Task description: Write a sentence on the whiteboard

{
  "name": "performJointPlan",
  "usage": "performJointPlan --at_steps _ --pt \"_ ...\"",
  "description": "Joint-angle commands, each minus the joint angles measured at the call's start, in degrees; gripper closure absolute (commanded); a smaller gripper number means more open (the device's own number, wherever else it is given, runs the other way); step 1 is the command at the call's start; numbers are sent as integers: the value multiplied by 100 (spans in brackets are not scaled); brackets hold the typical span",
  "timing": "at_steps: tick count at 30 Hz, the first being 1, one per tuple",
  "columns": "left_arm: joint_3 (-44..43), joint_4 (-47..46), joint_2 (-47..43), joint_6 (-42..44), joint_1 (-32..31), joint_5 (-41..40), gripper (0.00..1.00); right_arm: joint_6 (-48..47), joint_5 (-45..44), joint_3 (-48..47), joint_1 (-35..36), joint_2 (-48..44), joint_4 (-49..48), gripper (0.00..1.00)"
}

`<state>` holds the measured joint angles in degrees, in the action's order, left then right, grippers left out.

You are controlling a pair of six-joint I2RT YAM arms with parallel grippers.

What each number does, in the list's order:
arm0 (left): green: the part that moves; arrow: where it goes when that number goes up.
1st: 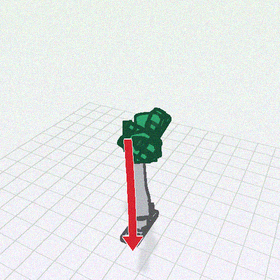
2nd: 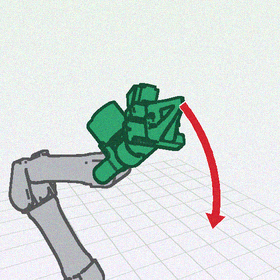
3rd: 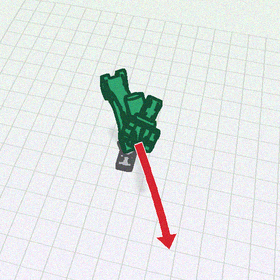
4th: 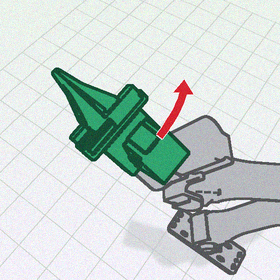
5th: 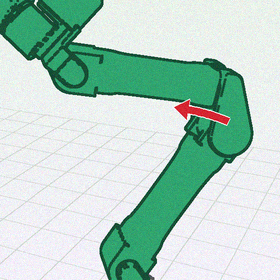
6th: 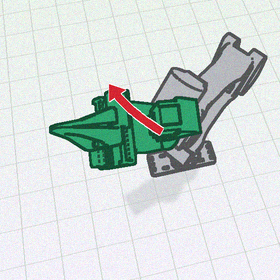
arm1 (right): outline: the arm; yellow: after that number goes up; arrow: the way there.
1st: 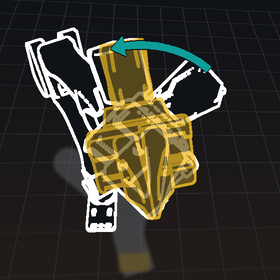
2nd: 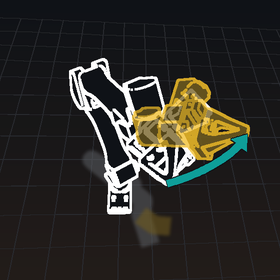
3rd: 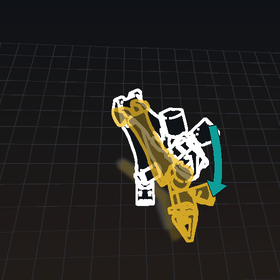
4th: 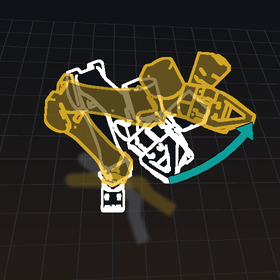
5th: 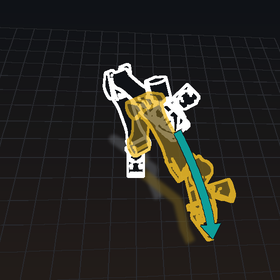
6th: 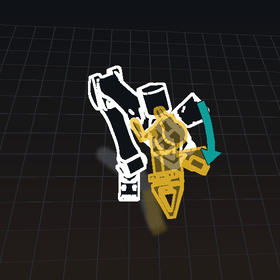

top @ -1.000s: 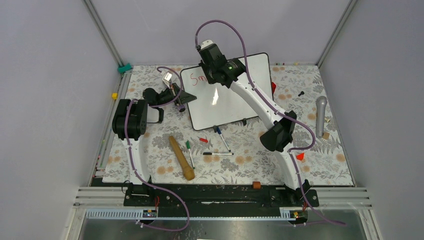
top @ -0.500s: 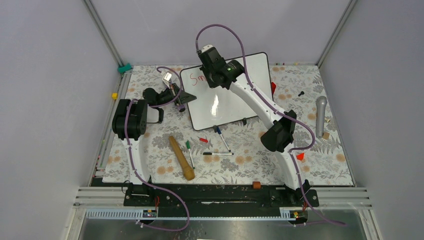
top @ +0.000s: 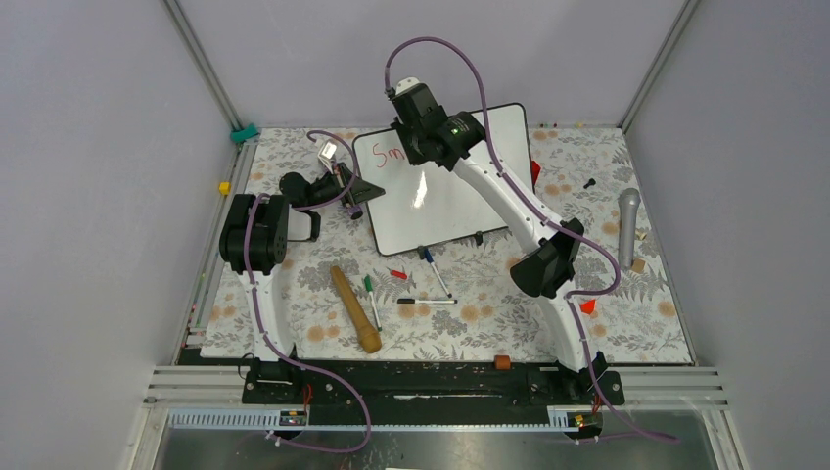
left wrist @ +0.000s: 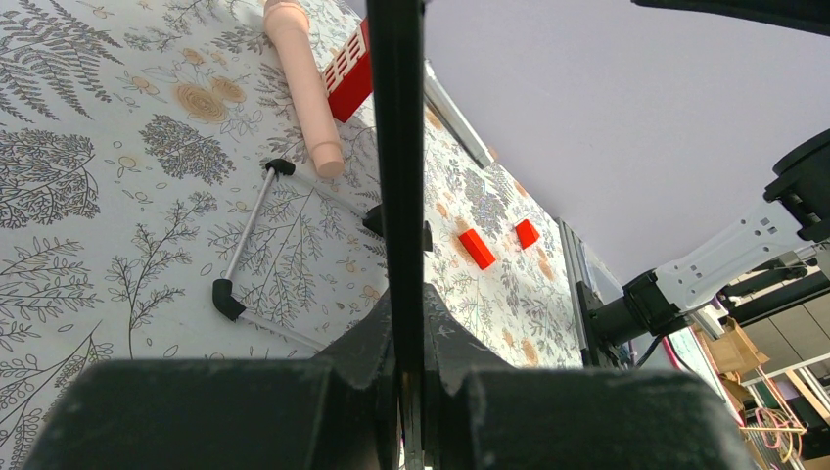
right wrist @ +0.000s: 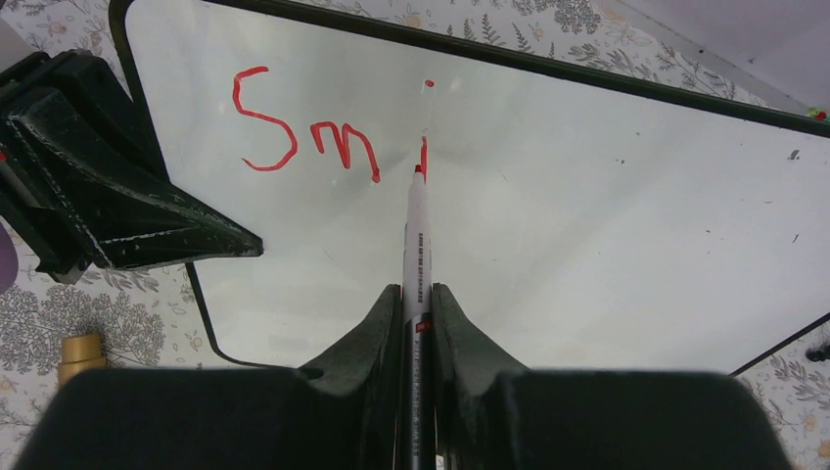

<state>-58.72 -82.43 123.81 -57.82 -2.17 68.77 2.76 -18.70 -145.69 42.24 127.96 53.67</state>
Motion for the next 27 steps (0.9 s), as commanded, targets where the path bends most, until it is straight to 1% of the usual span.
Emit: performJointPlan --at_steps 1,16,27 --pt "107 -210 -120 341 -73 498 100 -83 45 -349 -48 -177 -59 100" --pt "131 -212 -129 360 -73 505 100 -191 -110 -491 -45 133 -561 100" --pt "115 -211 -120 355 -73 499 100 -242 -204 -509 -64 188 -664 100"
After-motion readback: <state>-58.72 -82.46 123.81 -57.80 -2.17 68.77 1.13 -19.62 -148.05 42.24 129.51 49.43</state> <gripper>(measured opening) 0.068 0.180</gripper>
